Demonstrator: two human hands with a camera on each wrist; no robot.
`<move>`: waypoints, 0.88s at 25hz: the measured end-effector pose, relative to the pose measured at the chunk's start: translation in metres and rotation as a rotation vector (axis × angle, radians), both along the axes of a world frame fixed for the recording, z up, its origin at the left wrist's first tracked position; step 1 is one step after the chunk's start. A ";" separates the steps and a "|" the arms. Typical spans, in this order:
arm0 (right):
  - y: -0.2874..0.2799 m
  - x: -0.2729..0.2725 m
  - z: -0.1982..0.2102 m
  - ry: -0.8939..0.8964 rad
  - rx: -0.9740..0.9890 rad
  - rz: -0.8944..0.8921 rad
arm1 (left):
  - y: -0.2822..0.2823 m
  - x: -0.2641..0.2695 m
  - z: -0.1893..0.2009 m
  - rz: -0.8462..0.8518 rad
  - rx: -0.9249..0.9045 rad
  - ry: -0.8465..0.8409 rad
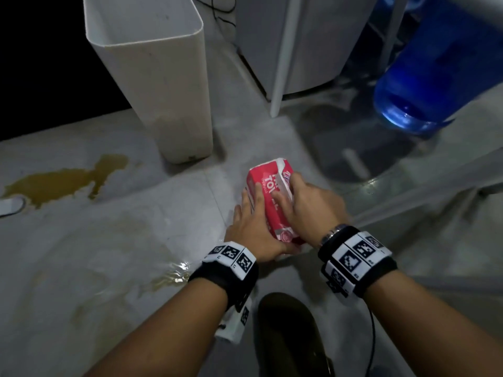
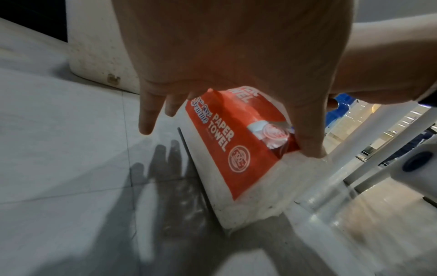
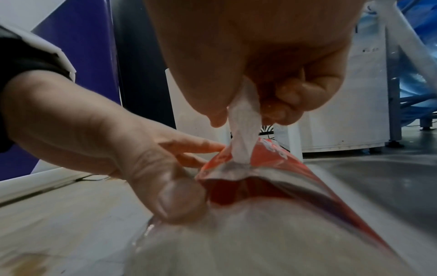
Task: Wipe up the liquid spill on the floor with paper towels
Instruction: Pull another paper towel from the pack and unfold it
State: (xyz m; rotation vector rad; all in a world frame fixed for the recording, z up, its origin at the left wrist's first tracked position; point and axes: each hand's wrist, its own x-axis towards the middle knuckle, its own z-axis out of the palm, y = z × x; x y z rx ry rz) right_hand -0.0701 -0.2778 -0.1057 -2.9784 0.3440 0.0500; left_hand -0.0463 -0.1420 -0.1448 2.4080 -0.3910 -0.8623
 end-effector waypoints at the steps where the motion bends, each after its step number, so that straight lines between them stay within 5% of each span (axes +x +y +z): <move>1: -0.001 0.003 0.000 0.012 -0.022 0.020 | -0.002 0.000 0.000 0.007 -0.012 0.002; 10: -0.001 0.015 -0.003 -0.161 -0.130 0.104 | -0.020 -0.005 0.000 0.037 0.019 0.056; 22: -0.017 0.010 0.047 -0.314 -0.140 0.058 | -0.027 -0.004 0.000 0.005 0.079 0.036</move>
